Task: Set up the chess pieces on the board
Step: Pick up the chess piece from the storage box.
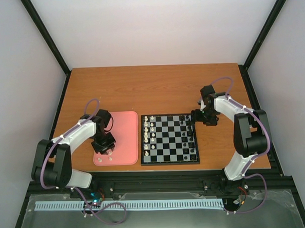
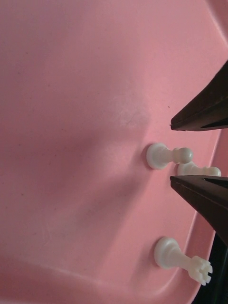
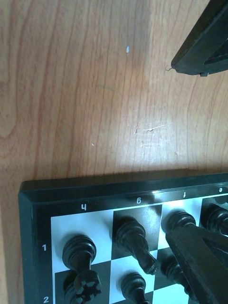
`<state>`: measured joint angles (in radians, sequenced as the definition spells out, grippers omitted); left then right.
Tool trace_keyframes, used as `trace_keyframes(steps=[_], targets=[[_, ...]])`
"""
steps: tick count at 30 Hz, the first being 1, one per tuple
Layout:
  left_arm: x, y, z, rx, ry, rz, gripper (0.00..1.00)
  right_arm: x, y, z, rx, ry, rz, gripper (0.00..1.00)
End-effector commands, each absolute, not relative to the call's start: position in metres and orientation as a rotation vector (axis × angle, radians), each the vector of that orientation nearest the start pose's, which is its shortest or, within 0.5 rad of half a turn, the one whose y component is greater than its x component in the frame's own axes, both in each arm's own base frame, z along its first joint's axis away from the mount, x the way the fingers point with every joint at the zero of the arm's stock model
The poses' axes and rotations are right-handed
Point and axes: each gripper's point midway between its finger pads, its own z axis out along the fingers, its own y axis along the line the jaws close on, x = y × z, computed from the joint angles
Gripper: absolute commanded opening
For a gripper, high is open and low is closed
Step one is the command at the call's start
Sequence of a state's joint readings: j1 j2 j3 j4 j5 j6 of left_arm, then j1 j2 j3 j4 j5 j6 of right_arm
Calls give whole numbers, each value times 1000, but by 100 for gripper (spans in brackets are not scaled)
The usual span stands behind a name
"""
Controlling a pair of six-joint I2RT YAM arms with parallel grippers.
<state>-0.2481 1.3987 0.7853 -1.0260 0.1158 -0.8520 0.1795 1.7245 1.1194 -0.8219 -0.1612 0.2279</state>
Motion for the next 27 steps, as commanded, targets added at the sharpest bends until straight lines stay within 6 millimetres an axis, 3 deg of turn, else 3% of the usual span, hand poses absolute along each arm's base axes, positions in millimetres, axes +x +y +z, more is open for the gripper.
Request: trace_keyframes(steps=[1,17,21,24,27], targets=[[186,-68,34,-958,3109,-136,28,324,86,42,38,3023,253,100],[184,-69,38,-941,3121,-144,2,326,86,40,41,3028,253,100],[193,-68,58,-881,3096,-146,1,325,87,41,45,3023,257,100],[207,-70,90,-806,3045,-184,1,327,87,42,46,3019,262,100],[220,-88,125,-642,3017,-257,1,328,87,43,46,3014,261,100]])
